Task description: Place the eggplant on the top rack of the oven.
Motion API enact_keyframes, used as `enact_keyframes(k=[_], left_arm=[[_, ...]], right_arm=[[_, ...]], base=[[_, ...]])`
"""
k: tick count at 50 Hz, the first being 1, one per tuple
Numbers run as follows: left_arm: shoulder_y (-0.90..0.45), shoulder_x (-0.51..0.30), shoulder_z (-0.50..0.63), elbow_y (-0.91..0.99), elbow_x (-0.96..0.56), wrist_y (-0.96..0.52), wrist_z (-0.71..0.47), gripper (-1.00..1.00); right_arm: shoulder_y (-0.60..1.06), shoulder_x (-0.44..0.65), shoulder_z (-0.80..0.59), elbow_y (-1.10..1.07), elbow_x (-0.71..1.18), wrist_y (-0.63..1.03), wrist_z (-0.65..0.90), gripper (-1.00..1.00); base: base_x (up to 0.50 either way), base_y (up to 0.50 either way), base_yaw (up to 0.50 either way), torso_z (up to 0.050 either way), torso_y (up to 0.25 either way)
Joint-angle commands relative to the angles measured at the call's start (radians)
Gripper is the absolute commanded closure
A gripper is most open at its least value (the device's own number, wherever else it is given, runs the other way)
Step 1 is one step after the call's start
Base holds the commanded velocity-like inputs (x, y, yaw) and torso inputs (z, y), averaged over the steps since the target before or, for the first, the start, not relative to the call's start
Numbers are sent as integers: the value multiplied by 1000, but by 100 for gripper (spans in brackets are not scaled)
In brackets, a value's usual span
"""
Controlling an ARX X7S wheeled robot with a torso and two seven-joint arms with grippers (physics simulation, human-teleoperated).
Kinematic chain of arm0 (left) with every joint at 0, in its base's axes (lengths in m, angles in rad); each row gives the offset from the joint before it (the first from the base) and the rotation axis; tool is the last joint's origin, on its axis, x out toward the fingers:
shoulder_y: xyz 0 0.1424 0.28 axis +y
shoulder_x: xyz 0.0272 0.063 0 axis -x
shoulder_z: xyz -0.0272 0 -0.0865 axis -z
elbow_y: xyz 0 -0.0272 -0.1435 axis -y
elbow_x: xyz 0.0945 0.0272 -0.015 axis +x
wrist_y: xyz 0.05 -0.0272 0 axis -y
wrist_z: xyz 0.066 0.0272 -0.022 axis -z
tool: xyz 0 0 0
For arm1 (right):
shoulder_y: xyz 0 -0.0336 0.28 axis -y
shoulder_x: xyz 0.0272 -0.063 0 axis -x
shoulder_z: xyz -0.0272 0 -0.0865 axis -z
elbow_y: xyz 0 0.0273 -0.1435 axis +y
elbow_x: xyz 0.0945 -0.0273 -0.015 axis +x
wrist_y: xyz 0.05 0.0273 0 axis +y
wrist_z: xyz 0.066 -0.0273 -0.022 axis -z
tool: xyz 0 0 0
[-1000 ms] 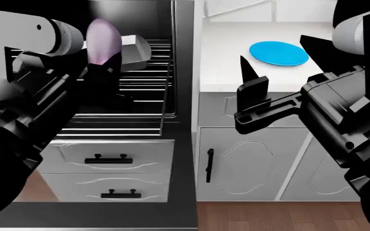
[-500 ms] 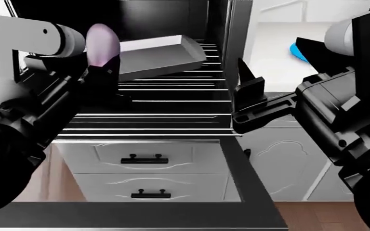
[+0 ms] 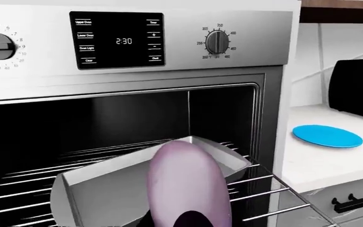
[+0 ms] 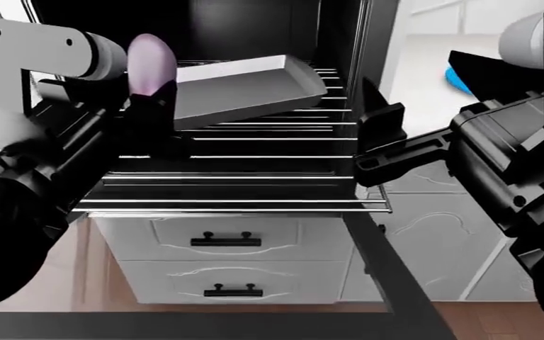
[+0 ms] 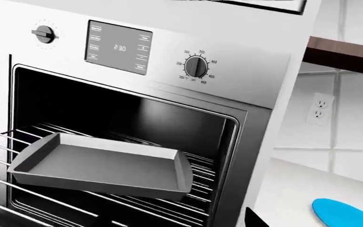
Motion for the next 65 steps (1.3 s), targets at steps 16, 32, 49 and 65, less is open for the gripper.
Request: enact_keyframes(k=[16,32,49,65], left_arm=[[10,2,16,-4,18,18,4,100],[-45,68,120,-183,204,33,154,100],[-162,176,245,-422,374,90,311,100],[-271,281,324,-737,513,171,413,100]], right_arm=[[-16,6,-10,-2,-14,-7,-19,-100],[-84,3,16,-16,-86,-23,-89,-100],[-124,31,43,-26,-102,-42,-112,-100],[-140,34,46,-28,-120,-55,-122,-100]], base=[[437,1,0,0,1],[0,0,0,0,1],[0,0,0,0,0],[0,0,0,0,1]])
